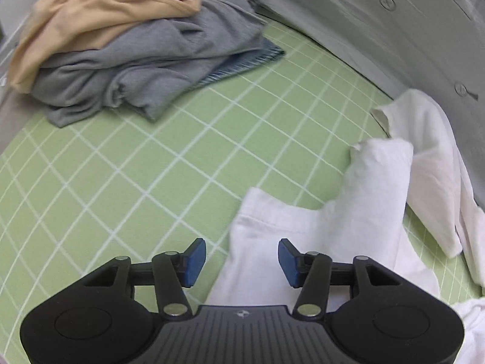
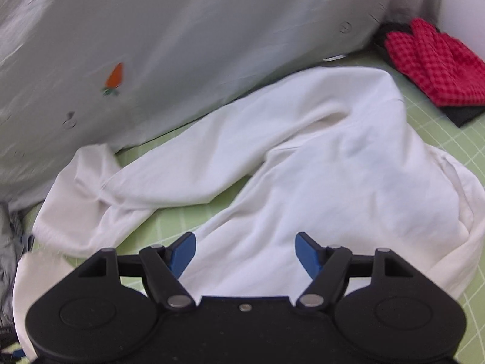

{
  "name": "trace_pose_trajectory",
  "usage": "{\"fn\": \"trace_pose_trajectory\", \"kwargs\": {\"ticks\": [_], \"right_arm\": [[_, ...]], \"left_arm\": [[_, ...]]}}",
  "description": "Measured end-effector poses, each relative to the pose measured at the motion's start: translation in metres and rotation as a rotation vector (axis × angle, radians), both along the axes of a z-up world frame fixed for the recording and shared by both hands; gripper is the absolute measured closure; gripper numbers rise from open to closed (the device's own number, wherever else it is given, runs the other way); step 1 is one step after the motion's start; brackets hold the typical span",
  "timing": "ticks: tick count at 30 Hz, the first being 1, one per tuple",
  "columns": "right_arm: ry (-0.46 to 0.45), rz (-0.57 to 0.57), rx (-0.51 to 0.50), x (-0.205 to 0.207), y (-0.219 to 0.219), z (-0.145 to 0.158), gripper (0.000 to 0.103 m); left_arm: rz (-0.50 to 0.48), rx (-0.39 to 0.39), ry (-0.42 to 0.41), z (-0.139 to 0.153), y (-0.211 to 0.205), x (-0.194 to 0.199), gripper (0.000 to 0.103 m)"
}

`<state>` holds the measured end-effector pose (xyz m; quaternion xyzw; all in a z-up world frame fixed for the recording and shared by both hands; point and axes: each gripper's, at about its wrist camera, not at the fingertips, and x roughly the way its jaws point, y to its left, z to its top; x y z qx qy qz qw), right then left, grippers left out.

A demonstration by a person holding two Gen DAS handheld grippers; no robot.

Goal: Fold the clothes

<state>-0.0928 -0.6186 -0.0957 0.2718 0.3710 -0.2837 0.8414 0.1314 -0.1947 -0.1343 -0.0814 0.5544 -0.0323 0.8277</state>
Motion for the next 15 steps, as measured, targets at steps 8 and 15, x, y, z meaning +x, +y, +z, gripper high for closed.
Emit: {"fn": "trace_pose_trajectory", "kwargs": {"ticks": [8, 15], "right_arm": [[0.025, 0.049, -0.049, 0.000, 0.053, 0.012, 0.026], [0.055, 0.063, -0.052, -0.012, 0.095, 0.005, 0.027]], "left_arm": [[-0.076, 0.010, -0.009, -0.011, -0.001, -0.005, 0.091], [-0.002, 0.001, -0.067, -0.011, 0.035, -0.021, 0.101]]}}
